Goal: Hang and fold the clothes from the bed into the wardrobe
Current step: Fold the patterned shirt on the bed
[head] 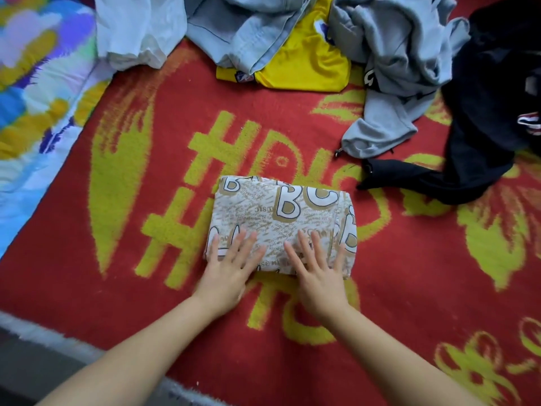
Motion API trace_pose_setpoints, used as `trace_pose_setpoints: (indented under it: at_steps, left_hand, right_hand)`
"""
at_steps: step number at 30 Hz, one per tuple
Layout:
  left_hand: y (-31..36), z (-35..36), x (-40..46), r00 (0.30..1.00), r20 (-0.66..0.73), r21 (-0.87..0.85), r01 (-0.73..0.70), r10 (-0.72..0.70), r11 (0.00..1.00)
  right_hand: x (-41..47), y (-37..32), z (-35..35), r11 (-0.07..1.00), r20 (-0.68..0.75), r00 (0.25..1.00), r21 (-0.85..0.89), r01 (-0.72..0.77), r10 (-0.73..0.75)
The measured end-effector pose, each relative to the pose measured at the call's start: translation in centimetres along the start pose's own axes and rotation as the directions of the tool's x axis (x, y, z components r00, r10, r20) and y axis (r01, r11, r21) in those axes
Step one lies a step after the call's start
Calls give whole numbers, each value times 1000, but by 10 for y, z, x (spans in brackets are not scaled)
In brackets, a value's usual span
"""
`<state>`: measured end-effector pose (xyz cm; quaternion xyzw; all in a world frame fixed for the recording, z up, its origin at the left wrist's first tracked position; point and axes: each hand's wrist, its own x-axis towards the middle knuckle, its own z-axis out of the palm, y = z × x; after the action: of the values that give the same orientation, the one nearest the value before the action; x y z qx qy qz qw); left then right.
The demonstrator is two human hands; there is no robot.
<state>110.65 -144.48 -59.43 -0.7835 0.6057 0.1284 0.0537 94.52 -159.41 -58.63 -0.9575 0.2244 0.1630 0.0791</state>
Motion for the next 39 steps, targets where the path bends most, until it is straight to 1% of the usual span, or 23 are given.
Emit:
trace_pose_setpoints:
  at_steps: [2,3,4,5,7,8,10,12,14,17,19,22,24,26,28,30,34,35,37,39]
  left_hand:
    - [-3,-2,19,992,-24,7,125,-124,992]
    - [-8,-1,28,988,-39,16,150,-149,989]
    - [-13,3,36,990,-14,32,141,-141,989]
    - [-18,5,39,990,61,39,127,-129,991]
    - [-23,2,41,986,131,9,99,-100,995]
    - [-24,-6,41,985,154,-17,87,-83,996]
    - [-28,-31,45,978,195,-80,92,-75,993]
    - [-31,-66,44,970,223,-144,129,-95,981]
    - [-32,-103,36,970,210,-170,163,-126,972]
    - [-31,-154,4,973,136,-175,210,-188,962]
    - [-27,-180,-24,967,81,-159,252,-242,955]
    - [-15,-215,-79,928,-2,-137,368,-372,920]
    - [-4,-230,-123,889,-54,-143,444,-455,884]
    - [10,-236,-176,836,-73,-156,529,-544,834]
    - [25,-236,-234,768,-71,-192,616,-636,764]
    - [38,-233,-287,710,-67,-201,678,-701,707]
    - [61,-222,-405,549,-75,-208,808,-833,551]
    - [68,-216,-440,502,-74,-220,834,-861,505]
    - [79,-206,-490,449,-64,-236,861,-891,450]
    - [95,-190,-552,368,-48,-239,898,-928,369]
  right_hand:
    - [23,3,5,992,-74,990,32,-118,120]
    - [35,8,6,987,-54,986,25,-159,160]
    - [42,13,7,984,-15,984,2,-178,178]
    - [45,17,7,983,22,983,-16,-183,184]
    - [48,19,0,985,87,981,-11,-171,171]
    - [49,19,-9,988,117,981,-4,-157,156]
    - [52,22,-33,992,126,984,2,-126,125]
    - [52,25,-67,996,94,991,-6,-90,90]
    - [48,24,-105,999,63,997,-15,-45,46]
    - [36,13,-162,993,11,998,-93,70,-69]
    - [23,0,-194,986,-26,991,-100,132,-135]
    - [-6,-26,-240,964,-57,967,-112,240,-248]
    - [-27,-51,-262,931,-87,935,-163,326,-343]
    - [-50,-81,-276,879,-102,888,-227,419,-449]
    - [-76,-117,-282,805,-82,826,-296,515,-558]
    - [-99,-153,-283,737,-54,766,-323,594,-641]
    - [-152,-244,-275,582,-1,616,-332,742,-787]
    - [-168,-273,-270,531,11,568,-339,777,-823]
    - [-193,-315,-262,463,40,504,-338,819,-863]
    - [-226,-366,-244,371,82,420,-338,865,-904]
